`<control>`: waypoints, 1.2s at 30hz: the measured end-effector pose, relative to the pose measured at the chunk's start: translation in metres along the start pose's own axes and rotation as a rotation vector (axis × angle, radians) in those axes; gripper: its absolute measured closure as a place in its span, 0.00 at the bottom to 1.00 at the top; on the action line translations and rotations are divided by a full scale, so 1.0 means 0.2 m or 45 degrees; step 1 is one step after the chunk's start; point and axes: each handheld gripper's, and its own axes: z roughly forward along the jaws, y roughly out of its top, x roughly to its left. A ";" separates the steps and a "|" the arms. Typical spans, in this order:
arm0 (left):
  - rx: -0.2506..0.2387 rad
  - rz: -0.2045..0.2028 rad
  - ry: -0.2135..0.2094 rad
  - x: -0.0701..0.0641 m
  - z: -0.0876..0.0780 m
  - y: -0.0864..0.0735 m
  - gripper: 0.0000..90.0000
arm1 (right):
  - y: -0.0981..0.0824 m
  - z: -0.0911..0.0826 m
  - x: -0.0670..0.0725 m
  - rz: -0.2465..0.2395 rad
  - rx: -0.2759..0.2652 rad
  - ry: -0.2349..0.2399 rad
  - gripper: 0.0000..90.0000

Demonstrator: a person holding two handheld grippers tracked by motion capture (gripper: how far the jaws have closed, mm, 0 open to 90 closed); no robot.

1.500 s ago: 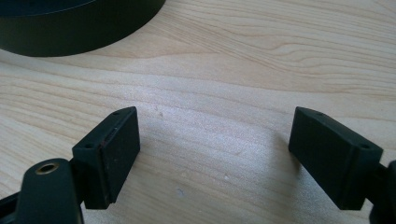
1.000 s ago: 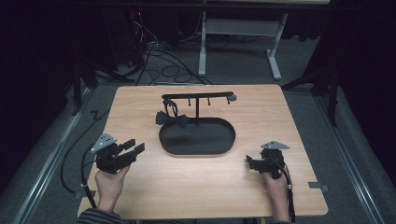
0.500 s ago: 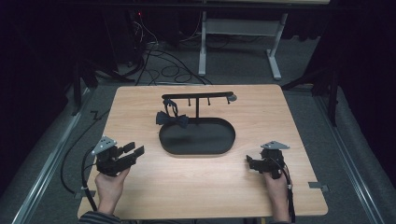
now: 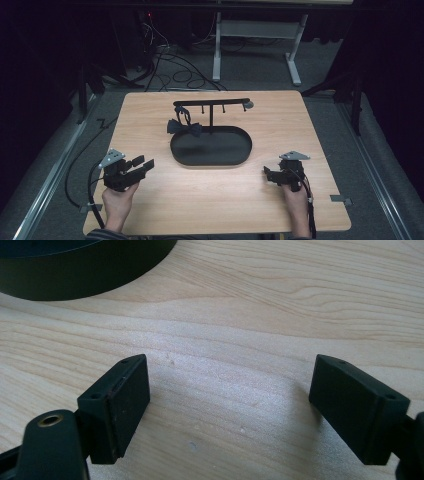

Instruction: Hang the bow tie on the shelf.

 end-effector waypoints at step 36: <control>0.108 -0.027 0.013 0.03 0.15 -0.09 0.57 | 0.00 0.00 0.00 -0.001 0.000 0.000 0.20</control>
